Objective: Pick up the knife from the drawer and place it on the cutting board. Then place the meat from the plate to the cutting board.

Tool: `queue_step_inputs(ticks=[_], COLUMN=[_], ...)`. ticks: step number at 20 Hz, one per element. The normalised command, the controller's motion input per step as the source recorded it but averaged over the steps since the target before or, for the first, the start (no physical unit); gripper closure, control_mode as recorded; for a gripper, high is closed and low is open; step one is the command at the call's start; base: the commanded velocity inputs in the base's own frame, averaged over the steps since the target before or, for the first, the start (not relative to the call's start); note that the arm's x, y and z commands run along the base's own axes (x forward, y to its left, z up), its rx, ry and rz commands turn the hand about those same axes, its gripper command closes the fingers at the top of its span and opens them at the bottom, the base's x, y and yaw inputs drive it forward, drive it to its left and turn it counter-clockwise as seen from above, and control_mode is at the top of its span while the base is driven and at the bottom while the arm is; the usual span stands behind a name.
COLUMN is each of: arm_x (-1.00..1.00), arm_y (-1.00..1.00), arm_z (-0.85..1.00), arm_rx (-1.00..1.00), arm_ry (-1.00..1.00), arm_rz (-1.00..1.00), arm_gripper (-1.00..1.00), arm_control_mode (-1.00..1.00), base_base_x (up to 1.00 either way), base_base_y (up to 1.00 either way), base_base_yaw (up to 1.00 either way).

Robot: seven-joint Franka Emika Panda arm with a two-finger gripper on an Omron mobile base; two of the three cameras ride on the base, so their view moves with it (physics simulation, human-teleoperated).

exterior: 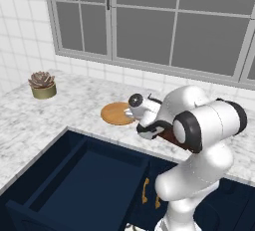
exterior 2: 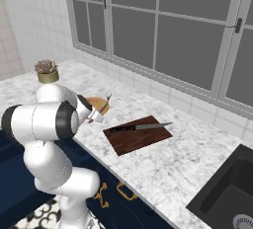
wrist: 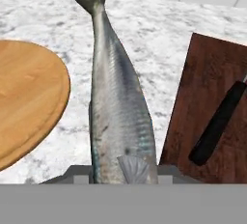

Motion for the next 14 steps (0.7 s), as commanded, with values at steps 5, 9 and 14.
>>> queue_step_inputs(ticks=[5, 9, 14], arm_x=[-0.36, -0.23, -0.09], arm_y=[-0.77, -0.75, -0.32], arm_z=[0.29, 0.02, -0.51], arm_rx=[0.16, 0.1, -0.01], arm_ry=[0.11, 0.04, 0.0], arm_rz=[-0.33, -0.29, -0.22], arm_gripper=[1.0, 1.0, 1.0], arm_control_mode=[-1.0, -1.0, -1.0], base_base_x=[0.0, 0.0, 0.0], base_base_y=[0.0, 0.0, 0.0], base_base_yaw=[0.0, 0.0, 0.0])
